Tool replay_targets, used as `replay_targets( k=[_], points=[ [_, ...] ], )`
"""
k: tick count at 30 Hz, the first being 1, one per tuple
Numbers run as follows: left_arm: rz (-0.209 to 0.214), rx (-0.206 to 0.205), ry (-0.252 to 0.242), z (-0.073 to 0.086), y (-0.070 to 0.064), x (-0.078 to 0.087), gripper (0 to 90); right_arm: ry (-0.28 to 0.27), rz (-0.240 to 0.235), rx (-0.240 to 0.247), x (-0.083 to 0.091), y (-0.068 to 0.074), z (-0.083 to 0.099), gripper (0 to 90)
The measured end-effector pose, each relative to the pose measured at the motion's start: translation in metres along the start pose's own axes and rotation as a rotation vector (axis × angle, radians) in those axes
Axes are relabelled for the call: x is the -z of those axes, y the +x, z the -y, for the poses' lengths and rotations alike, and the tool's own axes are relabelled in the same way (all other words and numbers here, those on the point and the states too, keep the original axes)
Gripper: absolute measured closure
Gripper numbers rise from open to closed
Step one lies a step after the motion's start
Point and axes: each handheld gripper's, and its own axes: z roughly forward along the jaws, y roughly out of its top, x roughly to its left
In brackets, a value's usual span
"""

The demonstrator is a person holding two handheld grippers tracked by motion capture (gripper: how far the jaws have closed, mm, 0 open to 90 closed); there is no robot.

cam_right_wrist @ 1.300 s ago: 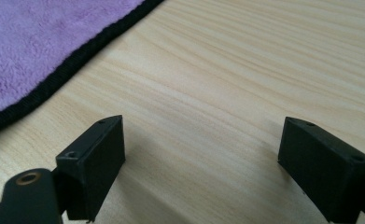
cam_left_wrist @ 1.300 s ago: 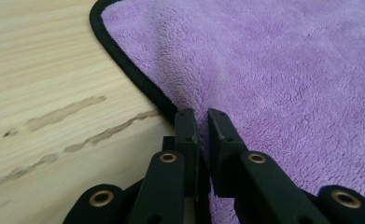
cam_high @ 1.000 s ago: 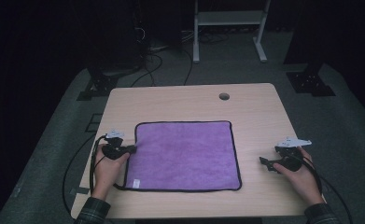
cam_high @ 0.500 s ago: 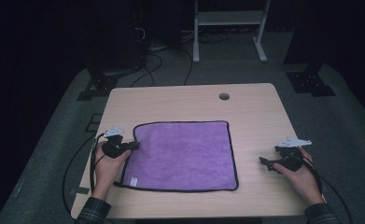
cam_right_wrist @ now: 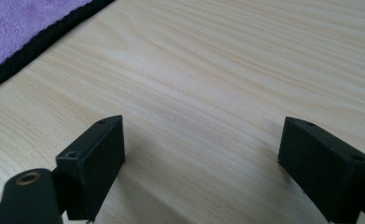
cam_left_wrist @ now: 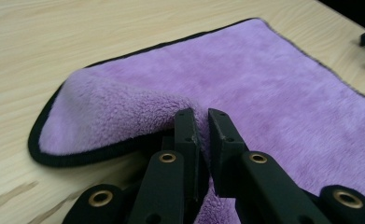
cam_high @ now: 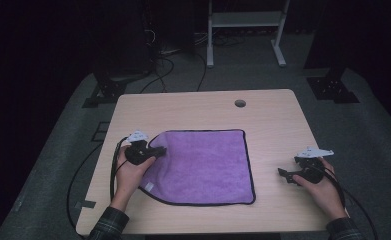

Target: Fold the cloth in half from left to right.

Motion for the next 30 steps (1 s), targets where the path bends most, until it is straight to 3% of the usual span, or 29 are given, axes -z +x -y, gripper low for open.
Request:
replay_targets(
  k=[11, 30],
  points=[
    [0.064, -0.056, 0.012, -0.012, -0.022, -0.026, 82.6, 0.000, 0.000, 0.001, 0.000, 0.000, 0.000, 13.6],
    [0.171, -0.117, 0.037, -0.031, -0.058, -0.073, 82.7, -0.001, -0.002, 0.003, 0.000, 0.000, 0.000, 13.3]
  ],
)
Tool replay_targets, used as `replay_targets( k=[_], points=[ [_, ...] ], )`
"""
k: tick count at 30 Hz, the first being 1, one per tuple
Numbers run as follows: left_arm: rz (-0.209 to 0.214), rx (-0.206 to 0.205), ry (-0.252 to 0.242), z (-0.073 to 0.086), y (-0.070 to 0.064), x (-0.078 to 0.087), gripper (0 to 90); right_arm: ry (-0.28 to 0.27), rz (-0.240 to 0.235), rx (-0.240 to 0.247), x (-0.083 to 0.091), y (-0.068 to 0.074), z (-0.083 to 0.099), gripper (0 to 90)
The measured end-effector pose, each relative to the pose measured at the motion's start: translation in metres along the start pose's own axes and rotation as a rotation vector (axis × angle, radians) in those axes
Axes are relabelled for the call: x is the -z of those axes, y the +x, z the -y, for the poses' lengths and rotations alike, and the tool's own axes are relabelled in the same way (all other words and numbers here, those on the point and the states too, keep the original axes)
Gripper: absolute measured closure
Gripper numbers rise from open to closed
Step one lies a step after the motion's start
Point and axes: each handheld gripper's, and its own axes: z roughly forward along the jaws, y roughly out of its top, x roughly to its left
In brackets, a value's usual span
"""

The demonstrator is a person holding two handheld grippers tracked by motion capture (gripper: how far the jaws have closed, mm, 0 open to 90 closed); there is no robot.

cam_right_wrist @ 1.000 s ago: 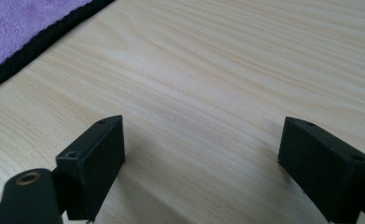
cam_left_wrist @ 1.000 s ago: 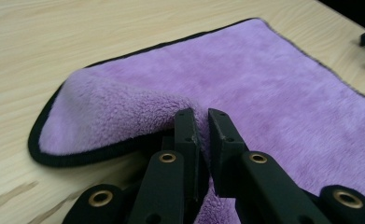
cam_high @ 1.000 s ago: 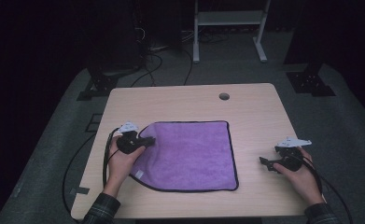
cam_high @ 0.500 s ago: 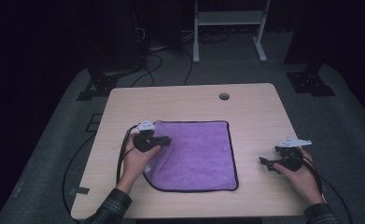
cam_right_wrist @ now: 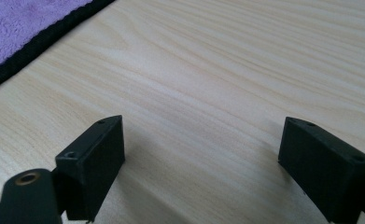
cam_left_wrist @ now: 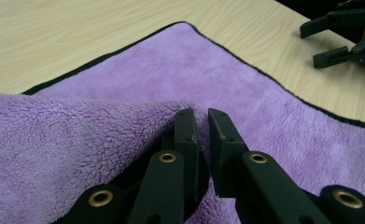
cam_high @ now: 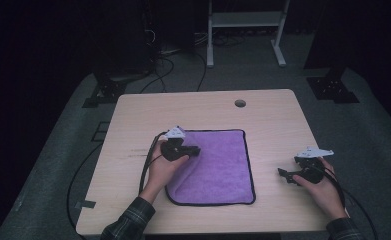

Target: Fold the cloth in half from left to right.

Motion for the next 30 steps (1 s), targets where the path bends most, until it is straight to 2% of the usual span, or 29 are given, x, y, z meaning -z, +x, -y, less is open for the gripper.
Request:
replay_targets(
  k=[30],
  points=[
    [0.125, -0.028, 0.024, -0.030, -0.030, -0.067, 82.7, 0.001, -0.002, 0.002, 0.000, 0.000, 0.000, 12.9]
  ],
)
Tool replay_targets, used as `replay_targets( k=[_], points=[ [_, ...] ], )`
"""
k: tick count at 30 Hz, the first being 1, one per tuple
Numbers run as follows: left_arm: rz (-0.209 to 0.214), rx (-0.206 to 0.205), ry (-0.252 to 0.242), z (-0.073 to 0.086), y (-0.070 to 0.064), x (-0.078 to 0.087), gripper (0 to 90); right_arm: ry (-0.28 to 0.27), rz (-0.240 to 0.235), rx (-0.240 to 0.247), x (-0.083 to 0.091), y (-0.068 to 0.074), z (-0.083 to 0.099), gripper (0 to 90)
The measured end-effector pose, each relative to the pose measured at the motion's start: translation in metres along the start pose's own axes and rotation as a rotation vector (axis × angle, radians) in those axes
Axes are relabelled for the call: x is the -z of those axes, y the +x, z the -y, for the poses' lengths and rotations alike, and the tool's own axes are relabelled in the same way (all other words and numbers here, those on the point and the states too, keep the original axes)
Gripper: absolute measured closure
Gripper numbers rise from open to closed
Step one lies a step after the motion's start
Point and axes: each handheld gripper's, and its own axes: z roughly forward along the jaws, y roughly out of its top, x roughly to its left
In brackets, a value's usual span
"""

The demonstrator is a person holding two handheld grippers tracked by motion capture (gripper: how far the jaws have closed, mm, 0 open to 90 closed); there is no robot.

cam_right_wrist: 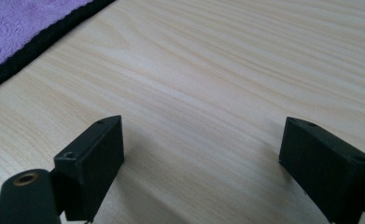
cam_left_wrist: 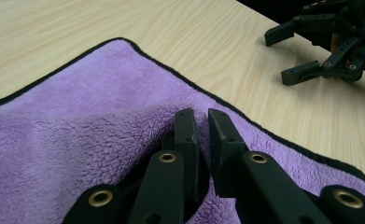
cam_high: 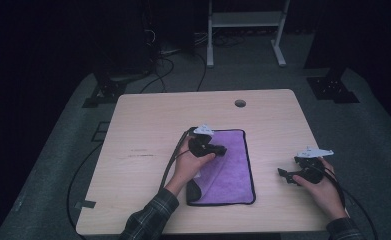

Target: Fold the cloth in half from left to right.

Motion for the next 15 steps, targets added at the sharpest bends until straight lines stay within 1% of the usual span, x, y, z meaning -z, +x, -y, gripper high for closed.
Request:
replay_targets(
  k=[6, 9, 15],
  points=[
    [0.028, 0.004, -0.012, -0.007, -0.004, -0.012, 82.7, 0.000, 0.000, 0.000, 0.000, 0.000, 0.000, 12.9],
    [0.035, -0.003, -0.006, -0.010, -0.007, -0.019, 82.7, 0.000, 0.000, 0.000, 0.000, 0.000, 0.000, 12.9],
    [0.045, 0.001, -0.002, -0.014, -0.010, -0.034, 82.2, 0.000, 0.000, 0.001, 0.000, 0.000, 0.000, 12.8]
  ],
)
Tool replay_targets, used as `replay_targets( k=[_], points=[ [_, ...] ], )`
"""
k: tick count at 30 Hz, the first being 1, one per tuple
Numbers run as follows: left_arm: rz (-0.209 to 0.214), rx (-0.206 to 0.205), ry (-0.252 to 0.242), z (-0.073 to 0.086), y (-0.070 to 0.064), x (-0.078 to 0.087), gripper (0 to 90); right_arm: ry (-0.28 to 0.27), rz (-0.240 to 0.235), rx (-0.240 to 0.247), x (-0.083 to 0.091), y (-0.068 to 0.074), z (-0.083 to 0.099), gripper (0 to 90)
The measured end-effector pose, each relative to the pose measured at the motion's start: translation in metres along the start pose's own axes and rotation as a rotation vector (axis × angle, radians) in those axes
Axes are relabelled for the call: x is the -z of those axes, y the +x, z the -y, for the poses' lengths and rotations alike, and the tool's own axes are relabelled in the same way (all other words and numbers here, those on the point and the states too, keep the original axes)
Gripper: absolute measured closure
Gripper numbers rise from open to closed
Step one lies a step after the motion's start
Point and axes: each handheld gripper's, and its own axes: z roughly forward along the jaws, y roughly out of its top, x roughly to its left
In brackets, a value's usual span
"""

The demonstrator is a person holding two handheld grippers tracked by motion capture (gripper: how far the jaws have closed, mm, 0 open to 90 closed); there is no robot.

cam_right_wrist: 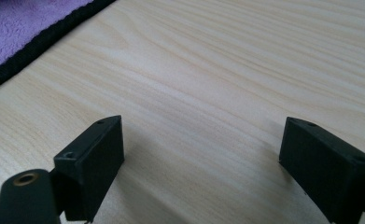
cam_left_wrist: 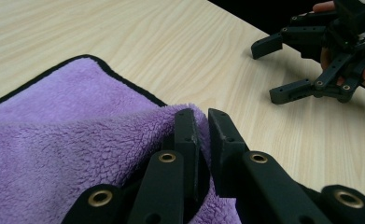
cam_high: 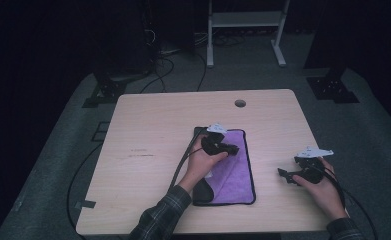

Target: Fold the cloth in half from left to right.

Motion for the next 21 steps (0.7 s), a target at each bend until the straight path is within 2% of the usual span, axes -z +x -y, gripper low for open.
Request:
replay_targets(
  k=[6, 11, 14, 18, 21],
  points=[
    [0.015, 0.009, 0.038, 0.004, 0.001, -0.017, 79.5, 0.000, -0.003, 0.003, 0.000, 0.000, 0.000, 12.9],
    [0.034, 0.017, 0.037, 0.006, 0.004, -0.026, 74.1, 0.000, -0.004, 0.003, 0.000, 0.000, 0.000, 12.9],
    [0.042, 0.010, 0.024, 0.004, 0.003, -0.024, 66.9, 0.000, -0.004, 0.002, 0.000, 0.000, 0.000, 12.8],
    [0.032, -0.008, 0.017, 0.002, 0.004, -0.011, 59.5, 0.000, -0.003, 0.004, 0.000, 0.000, 0.000, 12.8],
    [0.011, -0.046, 0.010, 0.004, 0.007, 0.003, 58.8, 0.002, -0.008, 0.006, 0.000, 0.000, 0.000, 12.7]
  ],
)
